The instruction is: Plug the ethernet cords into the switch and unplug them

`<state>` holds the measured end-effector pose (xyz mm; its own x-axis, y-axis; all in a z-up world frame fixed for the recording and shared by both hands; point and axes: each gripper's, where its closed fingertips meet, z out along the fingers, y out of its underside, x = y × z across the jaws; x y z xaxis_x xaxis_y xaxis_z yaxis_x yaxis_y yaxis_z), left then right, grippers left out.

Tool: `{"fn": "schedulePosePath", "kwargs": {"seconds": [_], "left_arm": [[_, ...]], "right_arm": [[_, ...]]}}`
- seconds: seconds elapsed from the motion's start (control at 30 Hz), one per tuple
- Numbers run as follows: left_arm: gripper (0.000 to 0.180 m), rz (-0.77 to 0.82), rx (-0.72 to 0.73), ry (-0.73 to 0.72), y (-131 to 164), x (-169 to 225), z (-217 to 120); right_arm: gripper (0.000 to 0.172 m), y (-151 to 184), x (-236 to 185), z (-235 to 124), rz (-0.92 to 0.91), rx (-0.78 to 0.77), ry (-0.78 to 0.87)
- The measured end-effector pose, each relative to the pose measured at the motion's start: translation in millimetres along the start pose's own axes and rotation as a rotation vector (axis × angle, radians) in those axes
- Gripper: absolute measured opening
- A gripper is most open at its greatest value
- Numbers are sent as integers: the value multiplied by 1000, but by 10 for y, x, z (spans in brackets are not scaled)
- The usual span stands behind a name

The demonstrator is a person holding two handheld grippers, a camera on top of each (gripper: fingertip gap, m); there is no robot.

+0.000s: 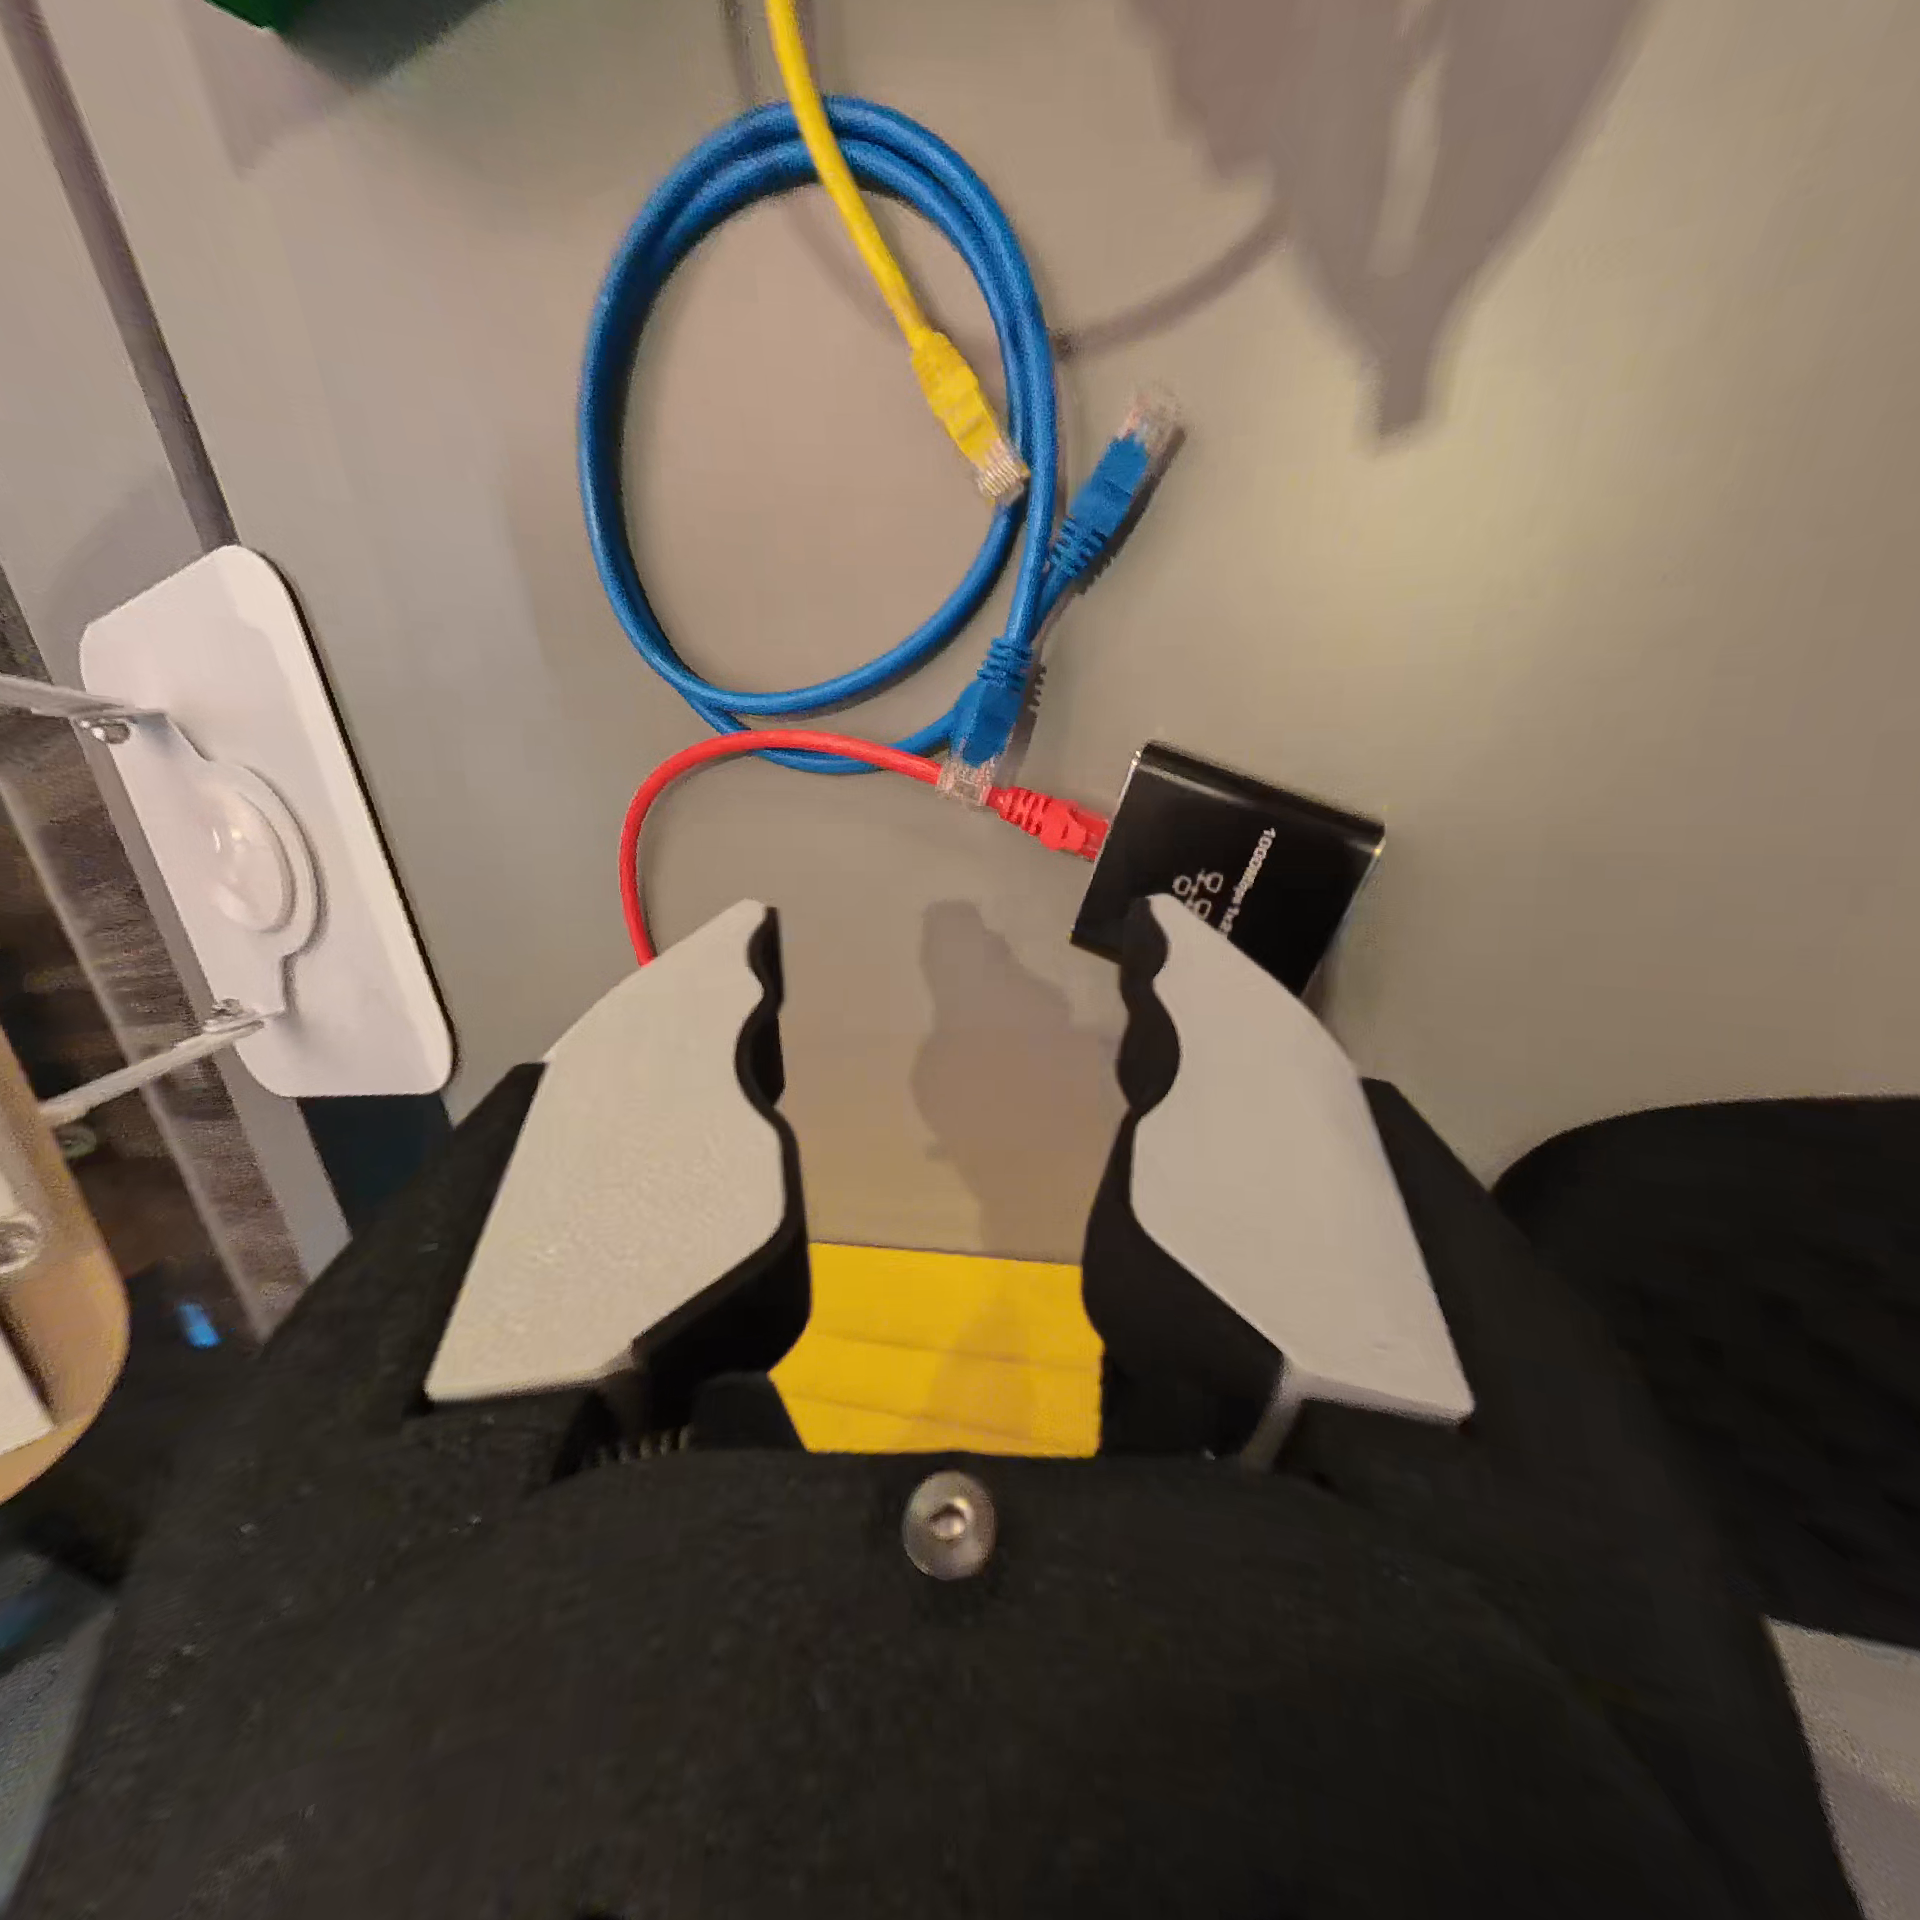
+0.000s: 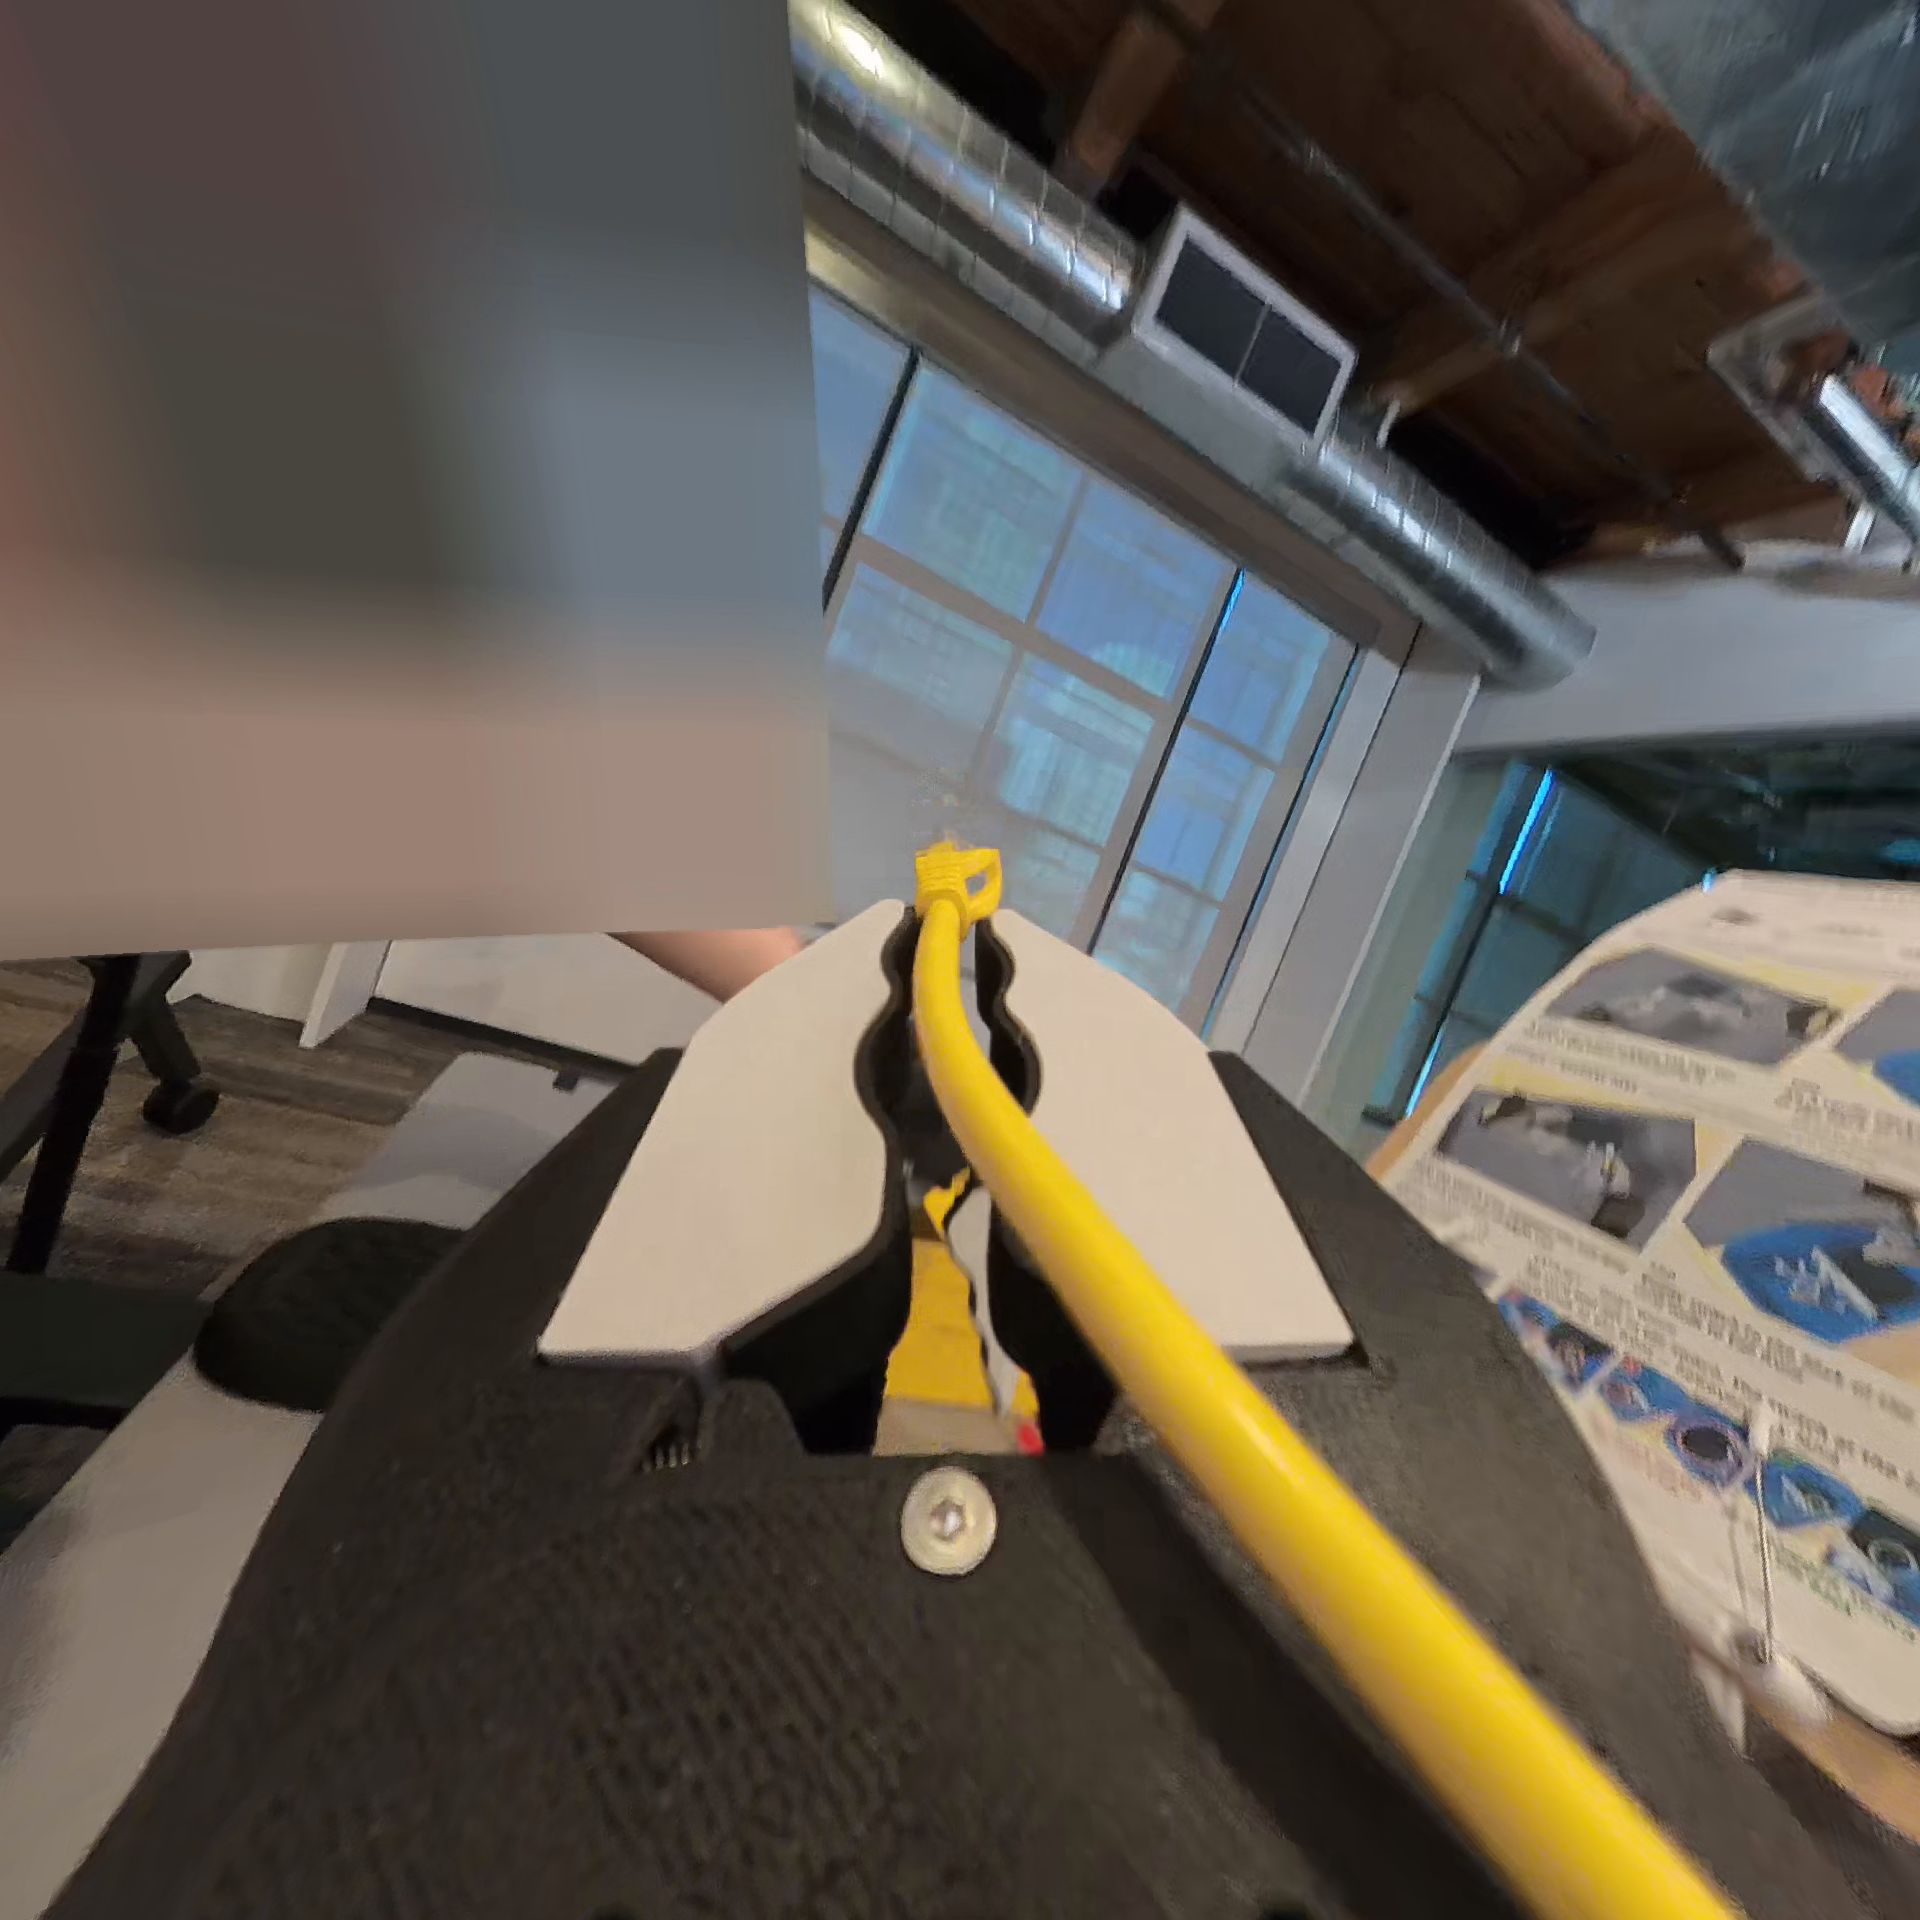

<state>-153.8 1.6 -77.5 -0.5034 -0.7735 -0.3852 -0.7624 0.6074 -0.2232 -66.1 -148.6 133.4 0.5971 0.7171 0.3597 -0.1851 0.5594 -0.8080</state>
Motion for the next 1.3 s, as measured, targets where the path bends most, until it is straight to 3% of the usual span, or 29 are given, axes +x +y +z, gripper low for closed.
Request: {"fn": "schedulePosePath", "kwargs": {"seconds": [0.07,0.17,0.33,0.47,0.63,0.7,0.83,0.9,1.0,1.13,1.2,1.3], "left_arm": [[70,-55,61,-3,-38,-33,-37],[57,-92,228,-41,-195,-70,-217],[57,-250,519,-8,-529,-33,-673],[61,-502,798,153,-801,58,-1040],[58,-743,1113,473,-978,184,-1379],[55,-769,1119,550,-1002,229,-1359],[47,-736,1051,537,-1035,300,-1194],[28,-720,1064,591,-1076,357,-1223],[15,-719,1058,642,-1103,414,-1230],[13,-748,1079,672,-1109,418,-1253],[13,-729,1090,652,-1106,421,-1267],[13,-676,1080,464,-1055,324,-1266]], "right_arm": [[10,189,23,48,33,-102,1],[10,382,-13,126,45,-178,-16],[10,644,-73,207,92,-261,-47],[10,770,-166,270,41,-305,-69],[10,982,-328,328,-56,-391,-117],[10,1022,-382,349,-77,-399,-136],[10,1050,-451,375,-83,-399,-162],[10,1053,-467,375,-94,-400,-169],[10,1084,-468,360,-117,-415,-174],[10,1082,-466,363,-109,-399,-174],[12,1080,-479,372,-30,-386,-184],[26,1071,-467,406,208,-348,-203]]}}
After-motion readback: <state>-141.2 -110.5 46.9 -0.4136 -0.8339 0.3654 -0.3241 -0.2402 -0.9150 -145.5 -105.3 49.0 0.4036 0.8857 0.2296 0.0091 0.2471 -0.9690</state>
